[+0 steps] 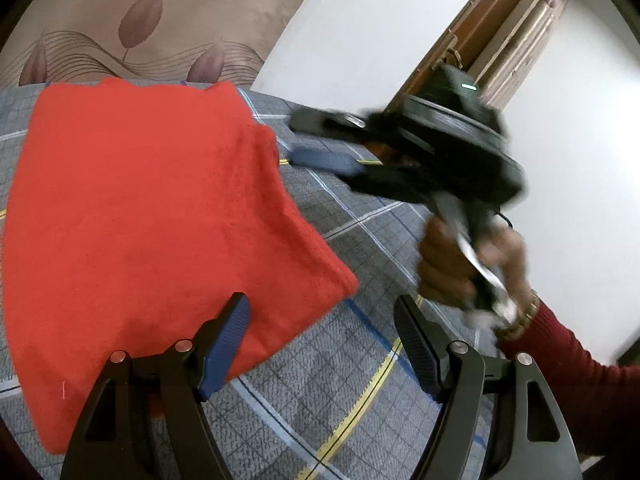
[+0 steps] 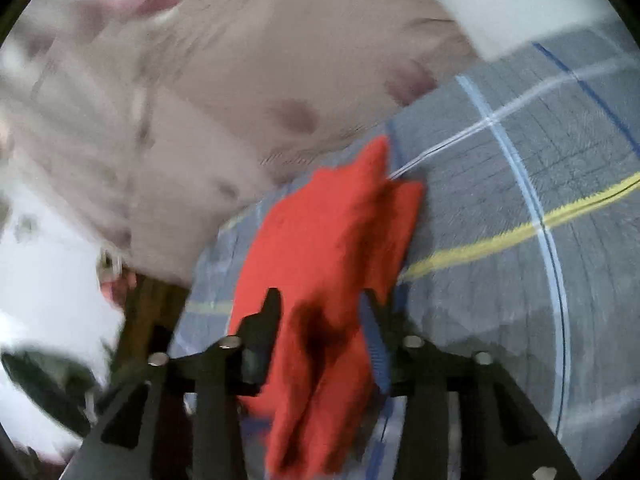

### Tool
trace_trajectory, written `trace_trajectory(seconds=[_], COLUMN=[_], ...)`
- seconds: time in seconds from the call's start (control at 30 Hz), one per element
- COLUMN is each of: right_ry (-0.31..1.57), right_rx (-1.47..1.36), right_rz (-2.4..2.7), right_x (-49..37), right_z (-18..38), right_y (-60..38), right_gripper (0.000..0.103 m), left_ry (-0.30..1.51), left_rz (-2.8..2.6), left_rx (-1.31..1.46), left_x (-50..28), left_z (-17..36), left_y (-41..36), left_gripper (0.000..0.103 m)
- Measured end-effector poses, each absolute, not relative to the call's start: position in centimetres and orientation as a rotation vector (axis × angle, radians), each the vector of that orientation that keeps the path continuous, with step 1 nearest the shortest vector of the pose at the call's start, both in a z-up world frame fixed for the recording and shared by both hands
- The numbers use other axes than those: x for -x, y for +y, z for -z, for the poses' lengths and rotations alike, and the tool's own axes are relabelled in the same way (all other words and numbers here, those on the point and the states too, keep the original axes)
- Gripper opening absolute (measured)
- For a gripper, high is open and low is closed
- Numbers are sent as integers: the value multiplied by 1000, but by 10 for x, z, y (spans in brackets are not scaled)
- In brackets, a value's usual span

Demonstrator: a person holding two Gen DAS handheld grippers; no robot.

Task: Fold small clothes

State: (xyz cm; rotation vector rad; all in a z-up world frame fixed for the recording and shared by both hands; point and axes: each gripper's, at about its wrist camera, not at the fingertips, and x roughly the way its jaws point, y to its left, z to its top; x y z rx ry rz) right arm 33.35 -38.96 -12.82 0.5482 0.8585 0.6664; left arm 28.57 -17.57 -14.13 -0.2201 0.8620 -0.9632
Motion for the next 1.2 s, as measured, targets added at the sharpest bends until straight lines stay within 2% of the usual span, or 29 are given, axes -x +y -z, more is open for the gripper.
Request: trace_trajectory(seconds=[0.1,0.13,0.17,0.2,0.23,0.37,0.47,0.67,0.73,0.77,0.8,0.83,0.97,1.0,1.03,1.07,1.2], right_ry=[928,942,959,975,968,945,951,912,897,894,897,904,949,960,976,992,987], right_rx=[-449,-415,-389,-384,-390,-568,-594,-593,-564,-555,-561,-577,-548,-534,-522,-506,-544], right_rz=[-700,-685,-670,-647,-617,-602,-634,-599,-556,-547,-548,-556,-548,-559,-580,-575,-578], right_x=[-309,-305,-302,-299,-295,-291,-289,-280,-276,-275,-277,-278,-284,-285,-286,-287,-289], right_z=[134,137,143,150,156,172,176,161,155,154,153,154,159,161,164,167,174], right_y=[-366,-361,-356,-355,-361,-387,-390,-393,-390,-390,-389,-388,-372,-367,-361,-357,-360], right_gripper=[52,43,28,7,4,4,4,15,39,46,60,64,64,52,29,24,20], left_ry=[857,853,851,848,843,829,851,874,874,876,877,877,871,868,863,858,832], left_rz=[969,969,969,968,963,922,891,869,866,866,865,865,842,833,817,802,731], left_rx=[224,226,228,229,230,244,270,355,342,338,337,338,316,303,281,263,186], left_x=[-285,-283,-280,-277,-274,-263,-260,-264,-263,-262,-263,-263,-261,-259,-257,-255,-248], left_z=[141,140,139,139,139,137,142,152,152,153,153,154,152,151,150,149,142], left_y=[-174,-172,-170,-168,-165,-149,-133,-118,-119,-119,-120,-120,-120,-122,-124,-125,-131], left_gripper=[74,74,74,74,74,75,75,75,75,75,75,75,75,75,75,75,75])
